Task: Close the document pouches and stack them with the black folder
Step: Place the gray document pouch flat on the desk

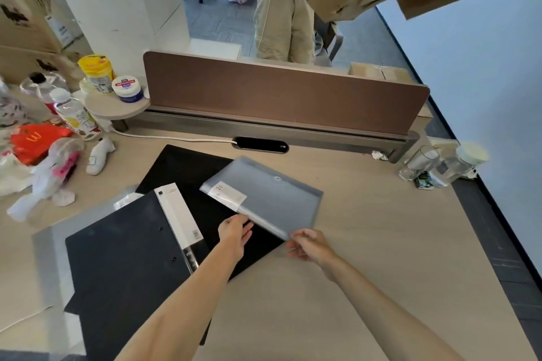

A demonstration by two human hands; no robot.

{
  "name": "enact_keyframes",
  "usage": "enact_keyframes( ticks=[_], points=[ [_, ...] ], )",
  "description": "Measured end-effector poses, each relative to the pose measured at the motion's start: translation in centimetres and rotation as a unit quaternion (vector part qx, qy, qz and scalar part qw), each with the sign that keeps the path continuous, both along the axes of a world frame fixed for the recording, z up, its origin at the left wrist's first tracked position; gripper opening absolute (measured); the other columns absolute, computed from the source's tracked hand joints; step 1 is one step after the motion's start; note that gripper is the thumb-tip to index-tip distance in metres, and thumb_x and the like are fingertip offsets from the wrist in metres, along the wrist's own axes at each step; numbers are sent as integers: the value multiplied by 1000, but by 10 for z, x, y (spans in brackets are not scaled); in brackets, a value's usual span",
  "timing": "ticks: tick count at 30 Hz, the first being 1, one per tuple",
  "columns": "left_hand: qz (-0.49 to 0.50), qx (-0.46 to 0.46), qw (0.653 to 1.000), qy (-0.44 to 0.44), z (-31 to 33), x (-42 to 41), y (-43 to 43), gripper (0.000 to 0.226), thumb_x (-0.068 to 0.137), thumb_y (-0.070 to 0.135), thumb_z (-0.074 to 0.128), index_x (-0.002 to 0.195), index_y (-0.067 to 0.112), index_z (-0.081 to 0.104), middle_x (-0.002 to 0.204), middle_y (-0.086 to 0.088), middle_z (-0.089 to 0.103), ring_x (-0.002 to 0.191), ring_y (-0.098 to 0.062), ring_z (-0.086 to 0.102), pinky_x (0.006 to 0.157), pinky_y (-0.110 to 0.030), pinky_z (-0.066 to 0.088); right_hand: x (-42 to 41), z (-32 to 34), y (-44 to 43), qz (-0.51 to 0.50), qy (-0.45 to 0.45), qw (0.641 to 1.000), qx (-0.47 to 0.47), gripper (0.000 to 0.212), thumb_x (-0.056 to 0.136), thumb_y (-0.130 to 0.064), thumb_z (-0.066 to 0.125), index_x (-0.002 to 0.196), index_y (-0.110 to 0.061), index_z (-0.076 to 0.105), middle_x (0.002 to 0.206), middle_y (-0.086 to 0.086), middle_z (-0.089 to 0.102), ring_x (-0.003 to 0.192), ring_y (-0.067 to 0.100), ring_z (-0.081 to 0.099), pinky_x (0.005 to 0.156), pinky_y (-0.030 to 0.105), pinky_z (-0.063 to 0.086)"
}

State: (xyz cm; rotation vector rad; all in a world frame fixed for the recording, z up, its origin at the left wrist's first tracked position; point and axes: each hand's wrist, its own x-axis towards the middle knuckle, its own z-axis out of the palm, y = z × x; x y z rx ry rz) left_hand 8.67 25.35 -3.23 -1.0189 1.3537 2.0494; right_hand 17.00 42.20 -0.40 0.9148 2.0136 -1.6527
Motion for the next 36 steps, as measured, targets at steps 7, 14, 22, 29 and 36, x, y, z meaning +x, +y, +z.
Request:
enact_keyframes(
  ticks=[7, 14, 22, 29, 36],
  points=[
    [21, -34, 998, -54, 6, -30, 30, 50, 85, 13, 70, 128, 7, 46, 78, -8, 49, 71, -17, 51, 102, -34, 47, 22, 3, 28, -47, -1, 998, 30, 16, 95, -8, 46, 92, -16, 60, 81, 3, 68, 52, 5, 64, 49, 19, 34],
    [8, -65, 998, 18, 7, -43, 43, 44, 91, 7, 57, 134, 9, 46, 130, -14, 55, 119, -30, 55, 98, -36, 47, 37, -1, 61, -117, 18, 992, 37, 12, 94, -15, 52, 92, -15, 64, 77, 3, 67, 56, 8, 62, 56, 22, 36],
    [-117, -12, 979, 168, 29, -34, 2, 33, 93, 8, 54, 125, 12, 52, 119, -8, 63, 110, -25, 60, 95, -41, 50, 27, 1, 73, -228, 42, 970, -67, 17, 98, -21, 43, 107, -14, 56, 81, 5, 64, 68, 17, 58, 60, 26, 38],
    [-130, -8, 971, 199, 39, -20, -40, 33, 94, 8, 54, 126, 17, 51, 118, -6, 64, 108, -24, 61, 90, -41, 50, 3, -2, 73, -261, 57, 925, -269, 41, 100, -45, 32, 115, -15, 56, 103, 7, 65, 82, 21, 62, 67, 33, 48],
    [-178, 13, 963, 204, 23, -13, -59, 33, 98, 13, 49, 131, 16, 49, 125, -10, 64, 112, -29, 63, 86, -43, 53, -2, 0, 81, -147, 23, 953, -265, 24, 95, -41, 46, 94, -23, 62, 65, -6, 70, 49, 8, 61, 47, 23, 40]
  ],
)
